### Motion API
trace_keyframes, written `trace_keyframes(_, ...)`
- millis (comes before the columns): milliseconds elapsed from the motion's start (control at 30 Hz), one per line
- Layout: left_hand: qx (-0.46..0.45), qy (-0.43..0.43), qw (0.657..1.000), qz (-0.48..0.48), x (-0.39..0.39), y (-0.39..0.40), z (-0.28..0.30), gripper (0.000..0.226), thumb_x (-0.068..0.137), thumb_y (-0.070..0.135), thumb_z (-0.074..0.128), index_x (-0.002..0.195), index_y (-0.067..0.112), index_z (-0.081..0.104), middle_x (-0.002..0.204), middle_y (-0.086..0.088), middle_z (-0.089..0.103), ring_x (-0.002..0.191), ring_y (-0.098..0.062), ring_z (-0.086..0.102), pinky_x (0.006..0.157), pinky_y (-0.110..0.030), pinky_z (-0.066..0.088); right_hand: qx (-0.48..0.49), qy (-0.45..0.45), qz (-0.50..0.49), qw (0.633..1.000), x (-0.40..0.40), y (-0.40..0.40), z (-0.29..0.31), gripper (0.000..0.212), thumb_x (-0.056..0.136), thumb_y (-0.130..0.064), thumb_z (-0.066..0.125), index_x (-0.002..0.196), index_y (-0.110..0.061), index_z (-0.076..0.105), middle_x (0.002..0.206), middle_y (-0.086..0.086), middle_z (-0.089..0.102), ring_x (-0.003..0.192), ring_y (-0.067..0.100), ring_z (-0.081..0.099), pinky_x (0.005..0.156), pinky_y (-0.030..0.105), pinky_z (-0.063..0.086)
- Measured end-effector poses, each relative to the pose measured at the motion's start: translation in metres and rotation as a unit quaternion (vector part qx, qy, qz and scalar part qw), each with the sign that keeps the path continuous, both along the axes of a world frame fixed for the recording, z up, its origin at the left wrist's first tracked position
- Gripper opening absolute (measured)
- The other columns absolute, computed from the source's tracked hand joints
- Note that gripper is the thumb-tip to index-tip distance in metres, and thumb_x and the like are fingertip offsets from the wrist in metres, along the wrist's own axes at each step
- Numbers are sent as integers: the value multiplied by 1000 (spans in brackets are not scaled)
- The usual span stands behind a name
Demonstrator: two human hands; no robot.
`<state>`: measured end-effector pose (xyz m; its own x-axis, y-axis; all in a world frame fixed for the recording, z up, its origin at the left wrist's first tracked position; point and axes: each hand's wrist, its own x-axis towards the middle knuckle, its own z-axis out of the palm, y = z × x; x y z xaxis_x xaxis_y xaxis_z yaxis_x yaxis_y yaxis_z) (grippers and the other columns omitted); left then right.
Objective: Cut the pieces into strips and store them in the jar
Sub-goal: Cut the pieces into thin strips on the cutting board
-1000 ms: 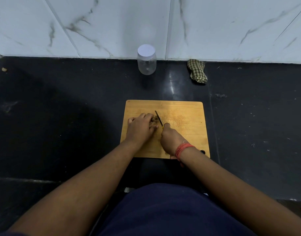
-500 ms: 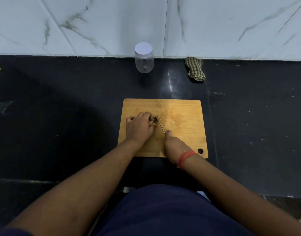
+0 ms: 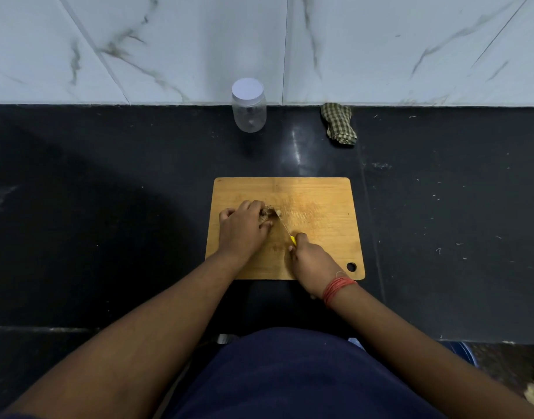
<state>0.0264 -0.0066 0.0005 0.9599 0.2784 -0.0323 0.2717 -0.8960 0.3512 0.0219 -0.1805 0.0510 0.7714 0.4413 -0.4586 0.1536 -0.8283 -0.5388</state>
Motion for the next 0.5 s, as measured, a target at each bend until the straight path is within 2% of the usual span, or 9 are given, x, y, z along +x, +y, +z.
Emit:
trace_keyframes(233,7,4,1000,-9,0,2,0,47,96,48,57,137,25,53,130,5,59,118,-16,55,108,-42,32,-27,0,-20,999,-2,-6,0,33,101,-13,32,133,-7,32,78,2,49,57,15,48,54,35,45)
trace_keyframes(333,7,3,1000,-10,-1,2,0,48,96,47,58,138,25,53,131,4,59,119,-16,55,108,-42,31,-20,8,-20,1000,-2,-3,3,35,101,-13,31,136,-9,31,81,3,49,60,19,53,52,37,50)
trace_keyframes(433,3,5,1000,-13,-2,2,1,49,96,48,57,139,25,52,132,4,59,120,-17,55,108,-42,31,10,45,-26,999,-3,4,10,31,101,-14,31,132,-14,32,83,5,50,57,25,56,36,33,49)
trace_keyframes(500,-3,8,1000,-14,-2,3,2,50,97,49,56,140,26,51,133,3,58,120,-18,54,108,-41,30,28,70,-38,996,-1,9,14,27,102,-13,31,128,-13,34,84,6,49,54,27,56,32,31,47)
